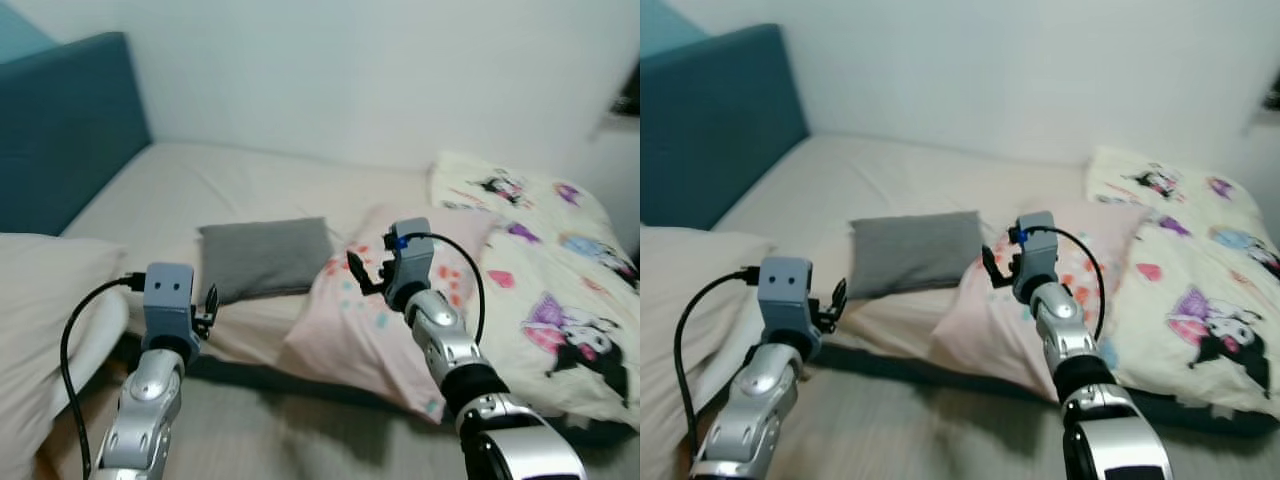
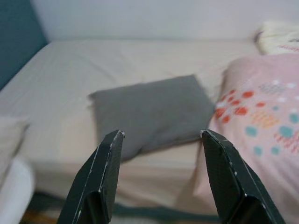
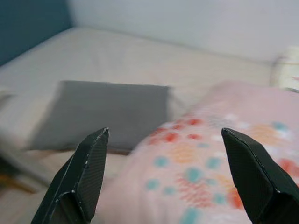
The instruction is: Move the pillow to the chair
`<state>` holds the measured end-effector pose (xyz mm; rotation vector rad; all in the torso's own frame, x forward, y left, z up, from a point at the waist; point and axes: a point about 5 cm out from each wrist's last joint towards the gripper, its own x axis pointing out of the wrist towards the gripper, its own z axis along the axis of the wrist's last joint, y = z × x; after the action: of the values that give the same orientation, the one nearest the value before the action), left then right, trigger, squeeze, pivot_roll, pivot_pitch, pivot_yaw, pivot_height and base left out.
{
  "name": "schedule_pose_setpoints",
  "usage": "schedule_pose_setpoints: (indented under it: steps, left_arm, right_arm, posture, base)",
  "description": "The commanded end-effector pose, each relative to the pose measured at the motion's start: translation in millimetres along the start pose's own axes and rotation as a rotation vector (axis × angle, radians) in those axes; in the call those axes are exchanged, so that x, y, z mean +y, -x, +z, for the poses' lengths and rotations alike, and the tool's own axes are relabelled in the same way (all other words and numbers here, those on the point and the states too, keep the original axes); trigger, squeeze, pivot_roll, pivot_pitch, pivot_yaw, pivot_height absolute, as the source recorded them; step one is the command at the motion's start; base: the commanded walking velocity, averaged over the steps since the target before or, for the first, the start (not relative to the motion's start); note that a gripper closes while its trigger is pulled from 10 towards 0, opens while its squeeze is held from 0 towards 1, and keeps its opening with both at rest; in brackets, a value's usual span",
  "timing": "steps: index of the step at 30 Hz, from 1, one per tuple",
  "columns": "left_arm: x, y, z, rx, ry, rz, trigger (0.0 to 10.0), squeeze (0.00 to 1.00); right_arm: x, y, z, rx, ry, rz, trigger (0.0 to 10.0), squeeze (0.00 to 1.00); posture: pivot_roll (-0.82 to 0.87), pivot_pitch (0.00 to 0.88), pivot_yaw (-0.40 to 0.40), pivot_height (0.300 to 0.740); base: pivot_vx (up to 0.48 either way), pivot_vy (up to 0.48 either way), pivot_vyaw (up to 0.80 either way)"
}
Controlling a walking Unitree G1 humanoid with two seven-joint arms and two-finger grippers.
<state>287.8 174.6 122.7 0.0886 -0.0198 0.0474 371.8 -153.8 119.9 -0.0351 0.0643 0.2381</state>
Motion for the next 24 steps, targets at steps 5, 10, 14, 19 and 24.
schedule_pose_setpoints:
  steps: [5, 10, 14, 19, 24]
  left_arm:
    - [5.5, 1.6, 0.1, -0.004, -0.008, 0.015, 10.0, 0.00]
    - [5.6, 1.5, 0.6, -0.006, -0.007, 0.013, 10.0, 0.00]
    - [7.2, 3.3, 1.5, -0.016, -0.009, 0.006, 10.0, 0.00]
    - [13.4, 10.1, -0.1, -0.025, -0.056, 0.002, 10.0, 0.00]
    - [19.8, 17.1, -6.3, -0.009, -0.070, 0.001, 10.0, 0.00]
  right_arm:
    - [6.2, -2.9, 4.2, -0.018, -0.002, 0.014, 10.0, 0.00]
    - [6.4, -3.1, 4.6, -0.019, 0.001, 0.014, 10.0, 0.00]
    - [4.5, -2.7, 4.8, -0.019, -0.004, 0.015, 10.0, 0.00]
    - [-6.9, 1.4, 1.5, -0.004, 0.018, -0.001, 10.0, 0.00]
    - [-25.4, 8.7, -7.8, 0.046, 0.065, -0.050, 10.0, 0.00]
  posture:
    - [-0.06, 0.000, -0.074, 0.740]
    - [-0.06, 0.000, -0.073, 0.740]
    - [-0.06, 0.000, -0.072, 0.740]
    - [-0.06, 0.000, -0.074, 0.740]
    - [-0.06, 0.000, -0.074, 0.740]
  base:
    - [0.340, 0.000, -0.74]
    - [0.340, 0.000, -0.73]
    - [0.336, 0.000, -0.37]
    - [0.326, 0.000, 0.00]
    - [0.307, 0.000, 0.00]
